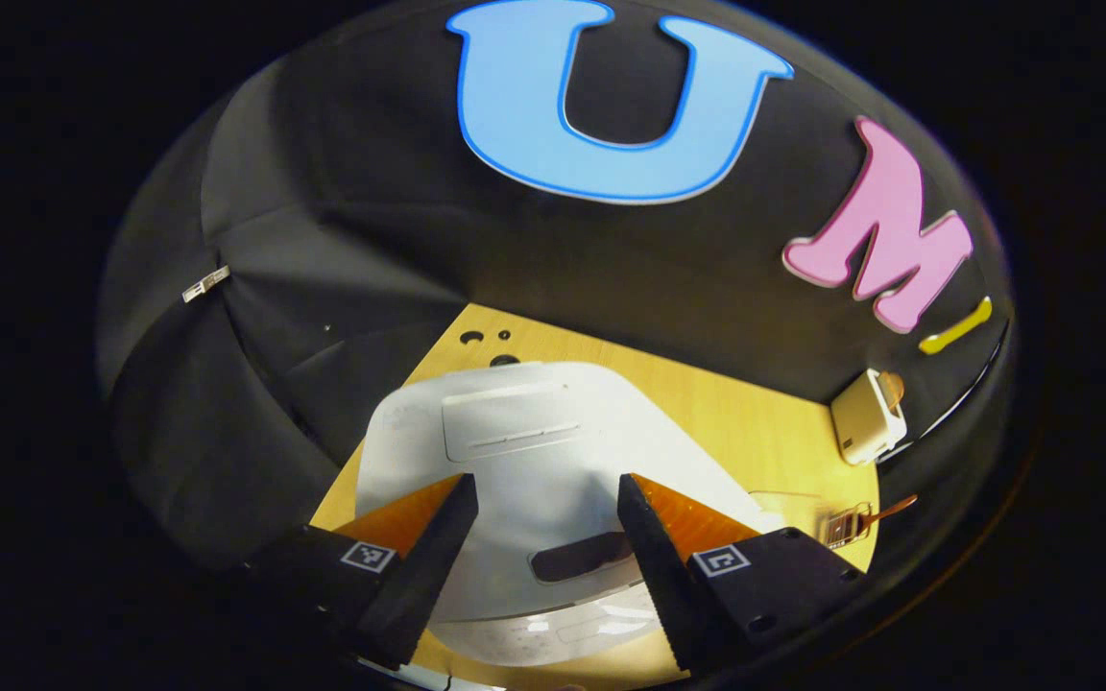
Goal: Close the left gripper, press the button to open the rice cooker; take a wooden spoon from the chopstick holder with the right hand, scoop a spoonful of rice and pour it into the rice cooker, then put the wooden spoon back into the chopstick holder.
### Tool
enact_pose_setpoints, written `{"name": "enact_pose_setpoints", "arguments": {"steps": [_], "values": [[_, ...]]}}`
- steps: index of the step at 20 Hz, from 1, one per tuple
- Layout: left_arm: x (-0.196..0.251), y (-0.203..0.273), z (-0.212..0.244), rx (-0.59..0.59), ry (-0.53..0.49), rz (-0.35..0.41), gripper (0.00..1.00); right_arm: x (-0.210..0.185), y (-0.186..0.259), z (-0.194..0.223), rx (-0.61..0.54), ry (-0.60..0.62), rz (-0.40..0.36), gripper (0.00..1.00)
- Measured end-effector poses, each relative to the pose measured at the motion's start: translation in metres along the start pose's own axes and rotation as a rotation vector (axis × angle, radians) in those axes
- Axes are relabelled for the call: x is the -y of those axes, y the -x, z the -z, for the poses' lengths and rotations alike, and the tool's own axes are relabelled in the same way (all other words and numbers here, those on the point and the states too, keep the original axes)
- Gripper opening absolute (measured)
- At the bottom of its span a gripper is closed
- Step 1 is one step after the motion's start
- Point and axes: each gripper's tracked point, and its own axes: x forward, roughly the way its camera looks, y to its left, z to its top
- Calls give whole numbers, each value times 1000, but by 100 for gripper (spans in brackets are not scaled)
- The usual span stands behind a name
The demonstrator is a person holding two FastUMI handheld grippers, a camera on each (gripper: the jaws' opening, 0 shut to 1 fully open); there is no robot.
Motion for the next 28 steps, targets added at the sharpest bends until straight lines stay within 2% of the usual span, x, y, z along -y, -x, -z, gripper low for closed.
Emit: {"name": "enact_pose_setpoints", "arguments": {"steps": [5,6,7,8,9,11,12,14,21,24,28], "values": [[5,-16,42,-70,-16,-65,98,5,-11,-2,-13,13,-26,99],[2,-18,48,-74,-31,-98,97,6,-12,-2,-18,11,-32,99],[2,-14,43,-20,-66,-103,98,7,-16,-2,-21,9,-37,99],[2,-23,47,-27,-64,-115,98,8,-17,-2,-24,7,-41,99],[6,-23,44,21,-62,-116,100,8,-19,-1,-25,7,-45,99],[5,-24,46,99,-100,-110,98,8,-22,0,-29,13,-57,99],[5,-24,47,143,-103,-111,100,9,-24,2,-34,15,-60,99],[7,-23,44,221,-89,-115,98,9,-26,1,-36,7,-62,99],[-1,-18,39,310,-79,-122,97,1,-10,-4,-13,78,-88,99],[9,7,20,412,-53,-112,95,-1,-1,-13,19,103,-106,99],[38,72,-11,591,-69,-59,96,-8,10,-33,74,73,-151,99]]}}
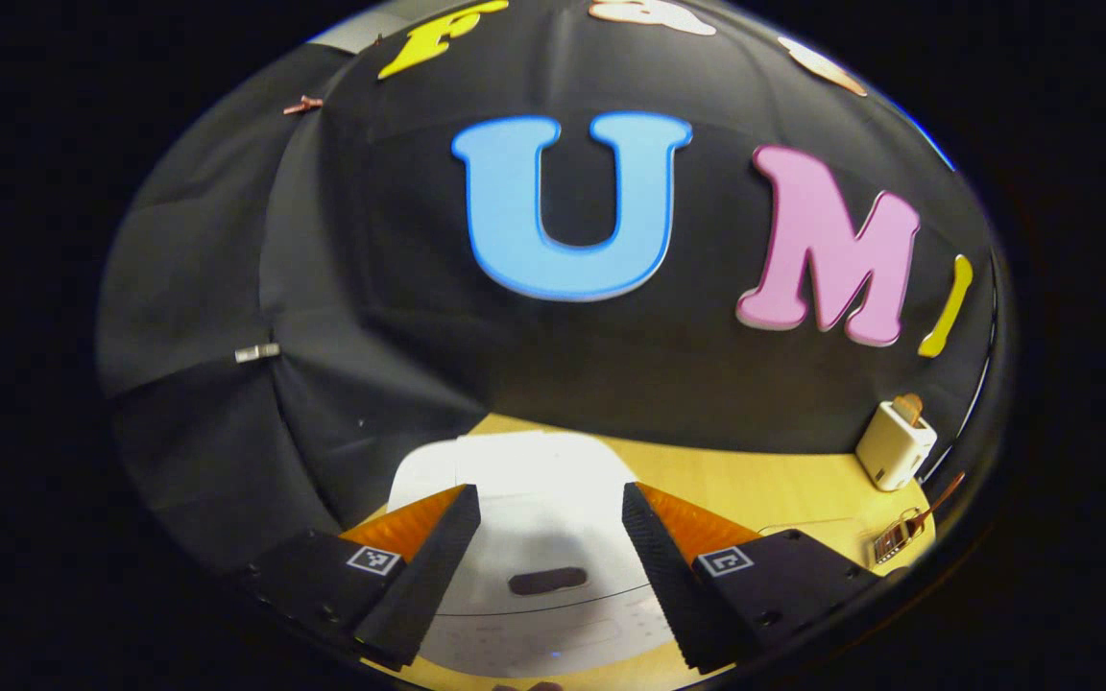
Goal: Close the left gripper, press the button to open the rice cooker; take a wooden spoon from the chopstick holder with the right hand, scoop a spoonful of rice and pour it into the rice cooker, then put the wooden spoon back into the chopstick holder.
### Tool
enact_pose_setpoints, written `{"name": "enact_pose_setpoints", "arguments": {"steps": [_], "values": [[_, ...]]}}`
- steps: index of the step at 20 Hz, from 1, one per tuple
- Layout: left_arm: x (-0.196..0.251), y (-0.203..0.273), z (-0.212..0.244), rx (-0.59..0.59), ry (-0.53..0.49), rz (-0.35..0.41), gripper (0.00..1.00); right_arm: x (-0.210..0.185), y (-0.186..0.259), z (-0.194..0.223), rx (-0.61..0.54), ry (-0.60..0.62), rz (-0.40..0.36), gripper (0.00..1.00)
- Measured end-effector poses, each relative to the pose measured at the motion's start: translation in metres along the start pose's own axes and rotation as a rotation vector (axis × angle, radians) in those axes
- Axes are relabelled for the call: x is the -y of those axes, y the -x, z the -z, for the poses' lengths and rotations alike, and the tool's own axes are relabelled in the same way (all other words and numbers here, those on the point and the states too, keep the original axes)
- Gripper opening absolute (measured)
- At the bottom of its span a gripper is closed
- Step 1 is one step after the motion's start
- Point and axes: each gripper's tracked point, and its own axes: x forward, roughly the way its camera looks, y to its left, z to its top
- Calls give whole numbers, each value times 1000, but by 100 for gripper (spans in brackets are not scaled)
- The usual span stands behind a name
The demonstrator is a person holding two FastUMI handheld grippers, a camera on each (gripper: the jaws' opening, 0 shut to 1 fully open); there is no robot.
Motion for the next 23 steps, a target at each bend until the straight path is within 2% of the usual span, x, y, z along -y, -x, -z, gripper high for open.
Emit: {"name": "enact_pose_setpoints", "arguments": {"steps": [3,4,5,8,10,14,17,19,23], "values": [[28,45,-34,110,4,4,96,5,15,-38,122,38,-10,99],[37,61,-42,136,6,9,96,6,22,-54,165,50,-21,86],[45,75,-46,151,9,8,96,6,29,-69,202,63,-40,99],[72,114,-47,155,44,28,96,3,46,-102,278,90,-98,99],[83,136,-40,153,78,46,96,-2,56,-107,283,83,-123,98],[86,171,-18,125,133,76,96,-3,74,-90,280,103,-85,98],[79,199,2,82,126,102,96,-8,91,-70,259,75,-46,98],[70,221,8,77,108,115,96,-19,106,-59,264,50,-52,98],[47,264,36,56,87,127,96,-49,128,-3,197,68,-101,98]]}}
